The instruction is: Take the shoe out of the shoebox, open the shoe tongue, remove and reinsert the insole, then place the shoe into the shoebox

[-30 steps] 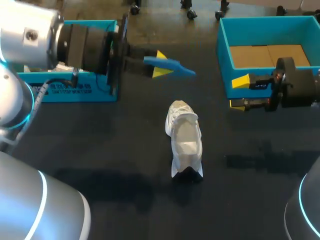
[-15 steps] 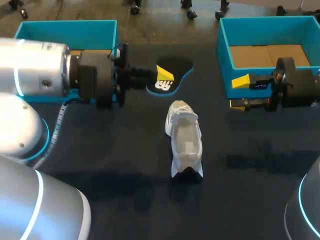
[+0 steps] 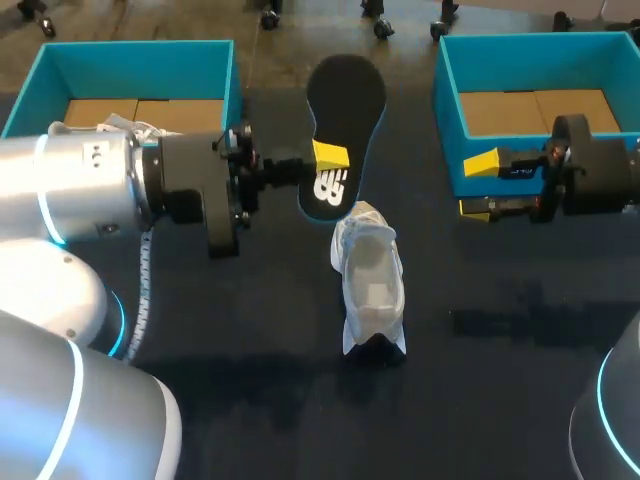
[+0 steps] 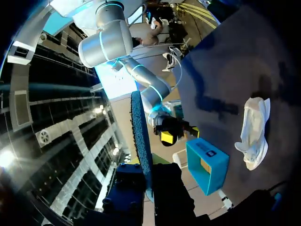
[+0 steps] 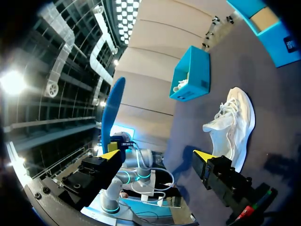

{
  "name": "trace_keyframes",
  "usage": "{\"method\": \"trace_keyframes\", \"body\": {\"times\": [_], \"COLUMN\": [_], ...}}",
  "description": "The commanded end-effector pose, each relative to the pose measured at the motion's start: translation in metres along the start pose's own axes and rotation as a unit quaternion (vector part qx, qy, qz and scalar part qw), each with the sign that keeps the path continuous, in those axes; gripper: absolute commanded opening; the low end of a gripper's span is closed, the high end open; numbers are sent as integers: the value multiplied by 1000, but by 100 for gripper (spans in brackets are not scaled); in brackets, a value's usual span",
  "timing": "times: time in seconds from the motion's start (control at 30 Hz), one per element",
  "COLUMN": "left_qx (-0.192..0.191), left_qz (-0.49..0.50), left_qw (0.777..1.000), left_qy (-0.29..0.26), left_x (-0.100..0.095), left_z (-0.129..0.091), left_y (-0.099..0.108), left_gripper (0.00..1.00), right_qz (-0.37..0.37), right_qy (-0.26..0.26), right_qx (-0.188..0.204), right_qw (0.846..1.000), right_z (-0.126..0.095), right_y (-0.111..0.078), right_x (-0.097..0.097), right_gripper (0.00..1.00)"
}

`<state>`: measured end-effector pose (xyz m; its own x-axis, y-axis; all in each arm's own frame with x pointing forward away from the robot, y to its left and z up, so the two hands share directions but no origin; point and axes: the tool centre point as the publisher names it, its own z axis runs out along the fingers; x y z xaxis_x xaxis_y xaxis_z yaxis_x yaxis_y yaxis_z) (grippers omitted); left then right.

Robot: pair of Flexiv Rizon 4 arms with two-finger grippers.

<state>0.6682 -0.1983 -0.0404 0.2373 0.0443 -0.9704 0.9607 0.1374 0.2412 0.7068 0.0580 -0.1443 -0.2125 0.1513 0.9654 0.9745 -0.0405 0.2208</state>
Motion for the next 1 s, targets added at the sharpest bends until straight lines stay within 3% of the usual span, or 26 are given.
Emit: {"method": "trace_keyframes", "body": {"times": [0.03, 0.23, 0.53, 0.83, 0.87, 1.0], "left_qx": [-31, -54, -56, -60, -58, -53], "left_qz": [4, -13, -21, 0, -2, 1], "left_qw": [999, 998, 998, 998, 998, 999], "left_qy": [-30, -20, -4, -2, -1, -2], "left_x": [17, 32, 55, 68, 68, 69], "left_z": [-3, -2, 7, 34, 37, 47], "left_y": [-14, -21, -34, -42, -43, -45], "left_gripper": [0, 0, 0, 0, 0, 0], "right_qz": [0, 5, 16, 35, 36, 45], "right_qy": [-1, -6, -4, 2, 3, -3], "right_qx": [-1, 3, 21, 21, 21, 23], "right_qw": [1000, 1000, 1000, 999, 999, 999], "right_z": [1, 6, 26, 46, 47, 53], "right_y": [0, 3, 14, 12, 10, 7], "right_x": [0, 7, 22, 31, 32, 32], "right_gripper": [100, 100, 100, 100, 98, 65]}}
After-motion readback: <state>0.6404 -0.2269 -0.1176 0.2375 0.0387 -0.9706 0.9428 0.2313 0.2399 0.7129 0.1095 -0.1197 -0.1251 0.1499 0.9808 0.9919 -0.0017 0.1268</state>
